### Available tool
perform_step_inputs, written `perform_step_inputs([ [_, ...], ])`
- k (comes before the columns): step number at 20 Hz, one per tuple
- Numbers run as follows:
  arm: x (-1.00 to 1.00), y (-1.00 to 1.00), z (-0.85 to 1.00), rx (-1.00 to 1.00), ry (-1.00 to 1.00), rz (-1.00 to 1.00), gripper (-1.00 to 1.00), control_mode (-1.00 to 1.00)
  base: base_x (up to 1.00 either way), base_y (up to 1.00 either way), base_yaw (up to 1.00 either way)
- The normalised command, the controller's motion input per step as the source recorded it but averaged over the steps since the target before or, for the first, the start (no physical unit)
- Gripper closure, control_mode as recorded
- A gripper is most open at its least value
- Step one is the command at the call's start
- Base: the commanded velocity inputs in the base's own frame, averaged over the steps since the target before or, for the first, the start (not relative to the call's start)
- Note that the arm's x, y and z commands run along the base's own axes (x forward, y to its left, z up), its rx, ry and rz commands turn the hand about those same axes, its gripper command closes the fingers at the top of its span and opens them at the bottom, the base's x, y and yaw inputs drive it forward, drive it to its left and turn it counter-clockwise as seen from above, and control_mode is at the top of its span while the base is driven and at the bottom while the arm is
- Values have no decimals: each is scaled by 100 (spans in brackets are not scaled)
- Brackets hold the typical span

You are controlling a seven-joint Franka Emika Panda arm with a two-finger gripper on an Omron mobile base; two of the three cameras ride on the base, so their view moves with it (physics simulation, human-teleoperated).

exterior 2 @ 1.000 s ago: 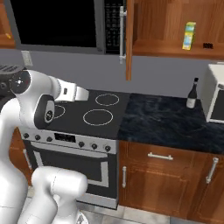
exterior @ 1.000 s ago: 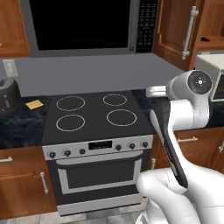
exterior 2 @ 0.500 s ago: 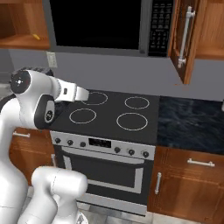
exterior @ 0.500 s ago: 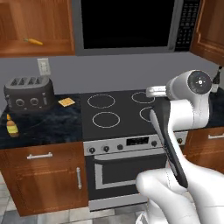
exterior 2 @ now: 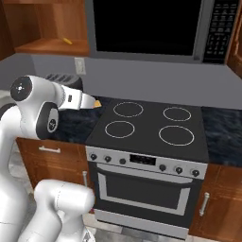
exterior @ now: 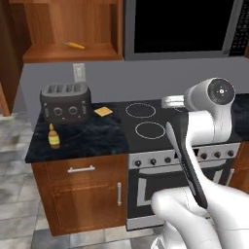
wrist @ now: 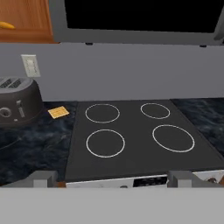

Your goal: Pick the cereal and honey bottle from the counter and place them in the cabinets closest to them.

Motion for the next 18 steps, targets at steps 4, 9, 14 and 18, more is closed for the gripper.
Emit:
perform_step_inputs([
  [4,0,0,0,0,0,0,-100,100,12,52,0],
  [9,0,0,0,0,0,0,-100,100,9,47,0],
  [14,0,0,0,0,0,0,-100,100,7,47,1],
  [18,0,0,0,0,0,0,-100,100,0,6,0],
])
